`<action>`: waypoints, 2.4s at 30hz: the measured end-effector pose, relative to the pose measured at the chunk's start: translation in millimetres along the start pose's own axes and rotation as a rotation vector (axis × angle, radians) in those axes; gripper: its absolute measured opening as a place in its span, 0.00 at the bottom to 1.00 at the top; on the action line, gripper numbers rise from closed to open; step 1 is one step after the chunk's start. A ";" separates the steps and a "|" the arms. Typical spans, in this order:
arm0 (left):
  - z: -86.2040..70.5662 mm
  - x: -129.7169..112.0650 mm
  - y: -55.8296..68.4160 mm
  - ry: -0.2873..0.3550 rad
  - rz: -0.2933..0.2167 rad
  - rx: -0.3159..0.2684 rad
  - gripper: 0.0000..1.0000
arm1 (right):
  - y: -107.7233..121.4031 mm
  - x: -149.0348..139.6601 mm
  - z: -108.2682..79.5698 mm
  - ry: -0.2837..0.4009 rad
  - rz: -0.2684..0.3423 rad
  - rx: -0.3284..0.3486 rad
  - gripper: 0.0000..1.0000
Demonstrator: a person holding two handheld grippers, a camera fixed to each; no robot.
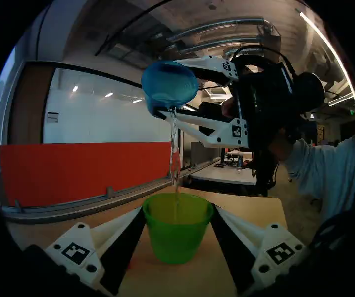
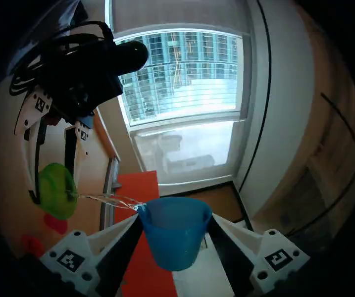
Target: Pour water
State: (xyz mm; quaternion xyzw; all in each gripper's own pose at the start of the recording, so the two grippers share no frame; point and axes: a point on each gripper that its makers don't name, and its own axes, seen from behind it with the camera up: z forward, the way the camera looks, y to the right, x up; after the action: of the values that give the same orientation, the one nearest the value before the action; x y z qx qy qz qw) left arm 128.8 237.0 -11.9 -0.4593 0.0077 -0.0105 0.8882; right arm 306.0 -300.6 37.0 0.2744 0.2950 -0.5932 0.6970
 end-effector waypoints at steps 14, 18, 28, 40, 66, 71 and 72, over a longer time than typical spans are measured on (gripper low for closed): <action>2.2 0.3 2.2 0.000 0.000 -0.002 0.89 | 5.9 3.5 1.7 0.002 -0.065 -0.008 0.90; 2.3 0.4 1.6 0.001 -0.003 -0.003 0.89 | 8.3 5.9 2.1 0.000 -0.096 -0.010 0.90; 1.9 1.9 0.2 0.003 -0.005 0.001 0.88 | 11.9 12.6 4.1 -0.002 -0.166 -0.010 0.91; 1.4 4.0 -0.6 0.010 -0.013 0.006 0.89 | 12.6 22.8 3.8 0.000 -0.244 -0.017 0.91; -1.6 8.7 0.9 0.016 -0.008 0.011 0.89 | 12.9 23.5 0.2 0.000 -0.183 -0.015 0.91; -2.7 10.6 0.9 0.017 -0.007 0.013 0.89 | 19.7 14.2 -2.6 -0.013 -0.053 -0.034 0.91; -2.9 11.0 0.8 0.018 -0.006 0.014 0.88 | 20.5 12.7 -3.6 -0.014 -0.021 -0.036 0.91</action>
State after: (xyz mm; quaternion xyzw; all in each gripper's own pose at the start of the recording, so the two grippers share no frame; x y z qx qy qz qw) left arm 139.8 234.8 -14.3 -0.4529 0.0142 -0.0173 0.8913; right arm 327.5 -303.5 25.9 0.2545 0.3038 -0.5970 0.6976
